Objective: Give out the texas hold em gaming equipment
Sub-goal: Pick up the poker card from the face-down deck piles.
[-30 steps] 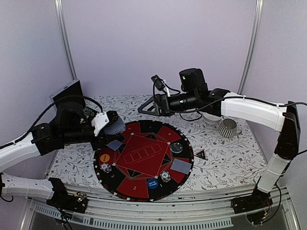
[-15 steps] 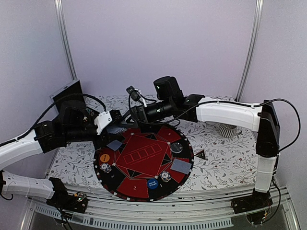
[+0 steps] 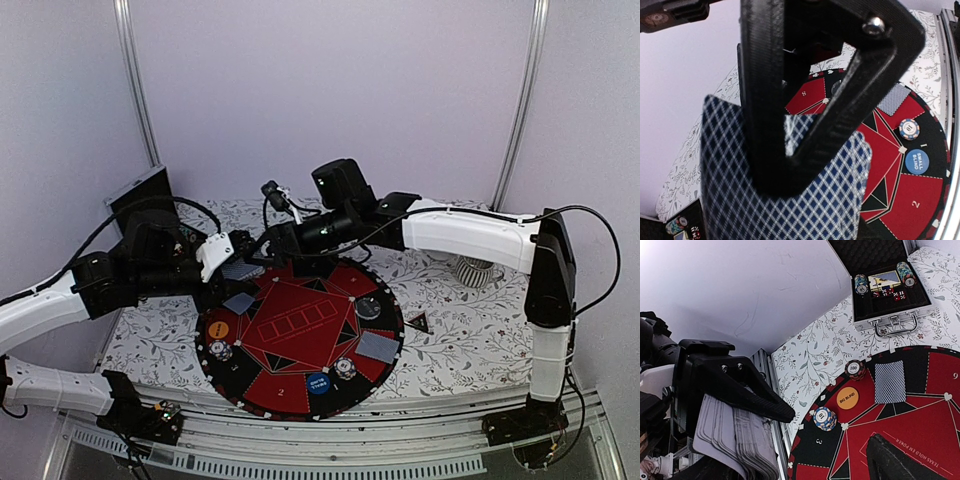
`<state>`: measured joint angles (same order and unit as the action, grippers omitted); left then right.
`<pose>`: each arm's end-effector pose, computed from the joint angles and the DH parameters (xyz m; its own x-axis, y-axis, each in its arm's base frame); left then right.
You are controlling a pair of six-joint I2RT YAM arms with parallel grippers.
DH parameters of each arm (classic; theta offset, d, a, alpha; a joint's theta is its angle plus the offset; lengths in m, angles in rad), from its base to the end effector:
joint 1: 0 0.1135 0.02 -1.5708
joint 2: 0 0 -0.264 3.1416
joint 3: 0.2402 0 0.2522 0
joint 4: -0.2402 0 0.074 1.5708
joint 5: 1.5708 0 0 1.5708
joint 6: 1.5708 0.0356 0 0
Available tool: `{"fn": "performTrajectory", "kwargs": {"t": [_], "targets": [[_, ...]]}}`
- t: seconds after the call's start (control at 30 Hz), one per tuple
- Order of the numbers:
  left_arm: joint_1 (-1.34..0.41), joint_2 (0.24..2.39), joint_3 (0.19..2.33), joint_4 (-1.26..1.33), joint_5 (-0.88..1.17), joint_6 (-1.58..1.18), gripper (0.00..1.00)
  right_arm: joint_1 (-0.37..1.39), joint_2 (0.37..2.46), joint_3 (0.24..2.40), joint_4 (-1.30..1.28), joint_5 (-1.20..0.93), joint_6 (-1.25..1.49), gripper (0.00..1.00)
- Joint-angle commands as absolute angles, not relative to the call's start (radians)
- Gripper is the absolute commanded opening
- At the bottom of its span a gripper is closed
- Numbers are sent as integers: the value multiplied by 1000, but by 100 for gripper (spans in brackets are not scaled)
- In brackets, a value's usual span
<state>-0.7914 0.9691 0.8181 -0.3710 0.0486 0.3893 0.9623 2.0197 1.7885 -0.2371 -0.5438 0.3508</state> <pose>0.1511 -0.1554 0.2990 -0.0433 0.5832 -0.8112 0.8177 0.4872 0.3066 0.2593 0.4044 0.3065 -0.5743 -0.3099 -0.7577 -0.8186 0.2309 0.5260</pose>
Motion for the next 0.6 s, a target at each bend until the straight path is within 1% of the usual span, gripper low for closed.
{"fn": "performTrajectory", "kwargs": {"t": [0.0, 0.23, 0.37, 0.43, 0.5, 0.57], "targets": [[-784, 972, 841, -347, 48, 387, 44, 959, 1965, 1801, -289, -510, 318, 86], [-783, 982, 844, -362, 27, 382, 44, 959, 1937, 1796, -306, -500, 310, 75], [-783, 984, 844, -361, 23, 378, 44, 959, 1935, 1800, -301, -540, 316, 67], [-783, 987, 844, -360, 21, 377, 44, 961, 1935, 1802, -299, -555, 317, 60], [-784, 991, 844, -360, 19, 375, 44, 962, 1931, 1802, -298, -566, 318, 52], [-783, 994, 844, -360, 14, 374, 44, 962, 1927, 1804, -298, -571, 317, 41]]}}
